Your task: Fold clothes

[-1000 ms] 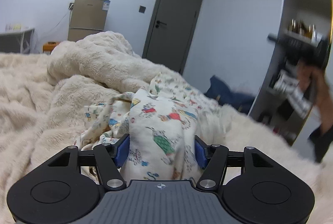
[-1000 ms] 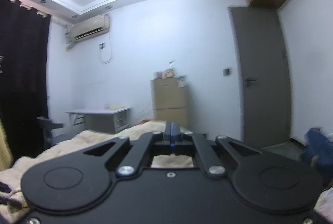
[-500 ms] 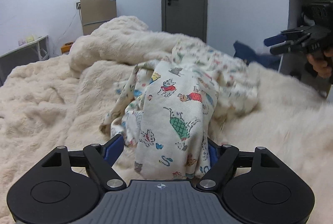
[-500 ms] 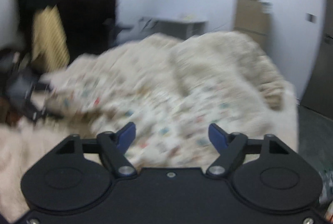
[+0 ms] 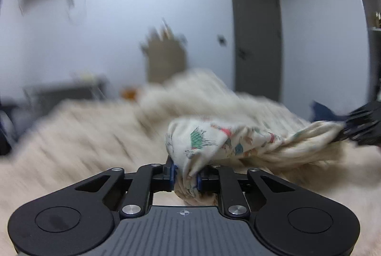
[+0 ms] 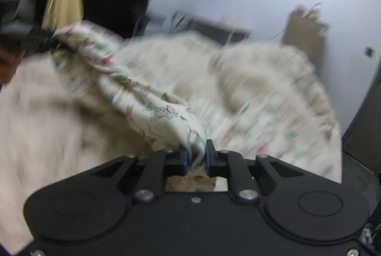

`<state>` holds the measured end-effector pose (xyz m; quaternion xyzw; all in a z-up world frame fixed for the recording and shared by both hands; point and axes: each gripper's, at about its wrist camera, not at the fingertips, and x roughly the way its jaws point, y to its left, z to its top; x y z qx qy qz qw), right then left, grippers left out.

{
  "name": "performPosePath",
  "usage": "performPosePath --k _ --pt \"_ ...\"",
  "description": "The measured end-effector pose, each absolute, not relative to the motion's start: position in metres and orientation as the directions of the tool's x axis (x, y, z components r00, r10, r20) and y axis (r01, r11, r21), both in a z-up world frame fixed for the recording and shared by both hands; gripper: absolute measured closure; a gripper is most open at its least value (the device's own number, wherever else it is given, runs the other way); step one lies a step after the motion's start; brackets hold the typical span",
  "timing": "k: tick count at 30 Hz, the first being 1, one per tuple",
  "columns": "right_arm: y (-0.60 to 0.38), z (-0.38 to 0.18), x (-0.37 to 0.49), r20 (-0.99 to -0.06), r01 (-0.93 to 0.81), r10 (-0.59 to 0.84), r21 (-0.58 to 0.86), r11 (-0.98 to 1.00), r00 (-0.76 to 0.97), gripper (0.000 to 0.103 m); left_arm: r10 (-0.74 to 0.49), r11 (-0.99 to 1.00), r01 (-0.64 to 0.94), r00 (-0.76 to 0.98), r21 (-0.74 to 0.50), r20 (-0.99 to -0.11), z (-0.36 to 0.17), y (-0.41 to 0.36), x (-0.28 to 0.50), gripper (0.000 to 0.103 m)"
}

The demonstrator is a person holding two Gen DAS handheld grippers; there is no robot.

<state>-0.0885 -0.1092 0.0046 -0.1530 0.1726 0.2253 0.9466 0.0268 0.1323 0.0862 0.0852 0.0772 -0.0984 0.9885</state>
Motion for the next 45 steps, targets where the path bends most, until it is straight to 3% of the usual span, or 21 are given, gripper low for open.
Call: performPosePath --k 5,7,9,12,13,15,17,19,21,24,30,34,38,41,43,45 --pt "-0.143 0.078 -0.121 -0.165 -0.381 0.351 -0.207 0.901 0.922 0.093 -0.083 0.937 0.047 0.993 0.347 0.088 0.162 0.130 -0.009 0.090" --pt "-0.156 0.113 -0.144 -0.054 -0.350 0.346 -0.209 0.913 0.937 0.093 -0.114 0.920 0.061 0.987 0.387 0.115 0.187 0.126 -0.019 0.086" --pt "-0.167 0.141 -0.168 0.047 -0.312 0.330 -0.224 0.923 0.943 0.093 -0.184 0.924 0.141 0.979 0.355 0.089 0.204 0.130 -0.019 0.065" --pt "-0.192 0.164 -0.189 0.116 -0.275 0.303 -0.208 0.939 0.946 0.091 -0.300 0.917 0.283 0.954 0.282 0.019 0.218 0.134 -0.007 0.057" --pt "-0.207 0.166 -0.188 0.107 -0.268 0.289 -0.176 0.947 0.951 0.090 -0.336 0.907 0.331 0.942 0.262 -0.028 0.214 0.131 0.005 0.054" --pt "-0.228 0.161 -0.175 0.040 -0.249 0.256 -0.130 0.960 0.966 0.087 -0.369 0.885 0.398 0.916 0.243 -0.154 0.190 0.114 0.033 0.034" --pt "-0.252 0.132 -0.144 -0.124 -0.193 0.182 -0.087 0.977 0.975 0.084 -0.384 0.866 0.445 0.883 0.226 -0.270 0.164 0.098 0.057 0.033" --pt "-0.270 0.099 -0.112 -0.291 -0.137 0.108 -0.081 0.987 0.951 0.070 -0.378 0.853 0.481 0.836 0.201 -0.397 0.124 0.082 0.082 0.033" --pt "-0.279 0.065 -0.089 -0.415 -0.105 0.044 -0.125 0.987 0.909 0.070 -0.377 0.843 0.509 0.792 0.176 -0.481 0.089 0.075 0.096 0.034" --pt "-0.280 0.026 -0.084 -0.487 -0.145 0.044 -0.172 0.974 0.872 0.070 -0.430 0.819 0.556 0.759 0.143 -0.488 0.071 0.085 0.085 0.034" --pt "-0.255 0.006 -0.117 -0.527 -0.342 0.164 -0.261 0.903 0.834 0.040 -0.453 0.726 0.629 0.742 0.278 -0.494 0.069 0.104 0.019 0.024" --pt "-0.231 0.000 -0.139 -0.585 -0.494 0.249 -0.305 0.814 0.772 0.034 -0.393 0.691 0.637 0.727 0.340 -0.564 0.031 0.124 -0.002 0.023" --pt "-0.206 -0.023 -0.163 -0.632 -0.587 0.277 -0.354 0.728 0.724 0.030 -0.400 0.765 0.607 0.711 0.217 -0.578 0.002 0.142 0.007 0.023" --pt "-0.194 -0.043 -0.153 -0.649 -0.594 0.261 -0.365 0.717 0.715 0.029 -0.466 0.833 0.553 0.702 0.000 -0.539 -0.017 0.161 0.025 0.018" --pt "-0.190 -0.057 -0.145 -0.644 -0.600 0.268 -0.373 0.708 0.717 0.024 -0.542 0.832 0.511 0.661 -0.217 -0.520 -0.036 0.170 0.045 0.017" --pt "-0.189 -0.064 -0.145 -0.614 -0.597 0.279 -0.402 0.695 0.738 0.019 -0.561 0.826 0.486 0.661 -0.286 -0.499 -0.045 0.170 0.056 0.018"
